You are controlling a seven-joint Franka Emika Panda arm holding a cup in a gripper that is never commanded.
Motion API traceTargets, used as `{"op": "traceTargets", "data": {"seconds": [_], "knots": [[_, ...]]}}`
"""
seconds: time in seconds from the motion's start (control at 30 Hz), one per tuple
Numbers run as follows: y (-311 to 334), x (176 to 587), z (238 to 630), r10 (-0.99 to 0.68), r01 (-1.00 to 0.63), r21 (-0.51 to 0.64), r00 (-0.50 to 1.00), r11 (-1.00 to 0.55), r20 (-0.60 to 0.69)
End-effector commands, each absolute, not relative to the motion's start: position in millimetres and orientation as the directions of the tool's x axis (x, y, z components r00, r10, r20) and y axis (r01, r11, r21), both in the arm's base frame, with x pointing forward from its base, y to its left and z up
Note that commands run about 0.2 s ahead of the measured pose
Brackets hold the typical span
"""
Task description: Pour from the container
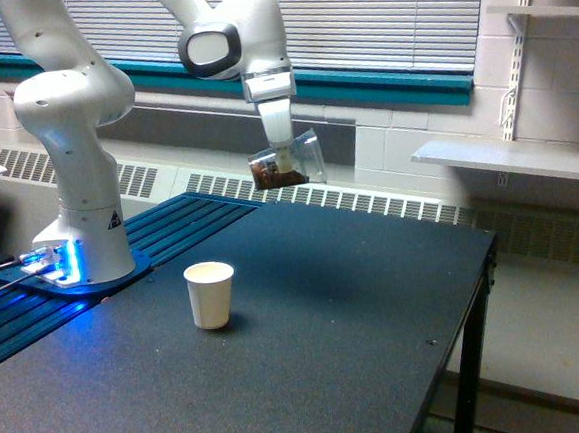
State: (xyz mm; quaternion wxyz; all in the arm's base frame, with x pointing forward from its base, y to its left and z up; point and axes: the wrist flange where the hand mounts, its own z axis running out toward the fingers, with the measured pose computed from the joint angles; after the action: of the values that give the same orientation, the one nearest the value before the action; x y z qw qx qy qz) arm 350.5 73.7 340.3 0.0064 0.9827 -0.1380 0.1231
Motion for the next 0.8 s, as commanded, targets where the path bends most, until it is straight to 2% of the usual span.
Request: {"op": "traceTargets", "data": {"seconds": [0.03,0.33,0.53,0.8], "knots": [[54,349,346,-0.299,-0.301,-0.030,0.922,-0.953,0.246],[44,358,357,-0.401,-0.383,-0.122,0.890,-0.916,0.215],[43,360,355,-0.429,-0.408,-0.143,0.882,-0.902,0.194],[60,354,355,-0.436,-0.412,-0.199,0.895,-0.889,0.092]]}}
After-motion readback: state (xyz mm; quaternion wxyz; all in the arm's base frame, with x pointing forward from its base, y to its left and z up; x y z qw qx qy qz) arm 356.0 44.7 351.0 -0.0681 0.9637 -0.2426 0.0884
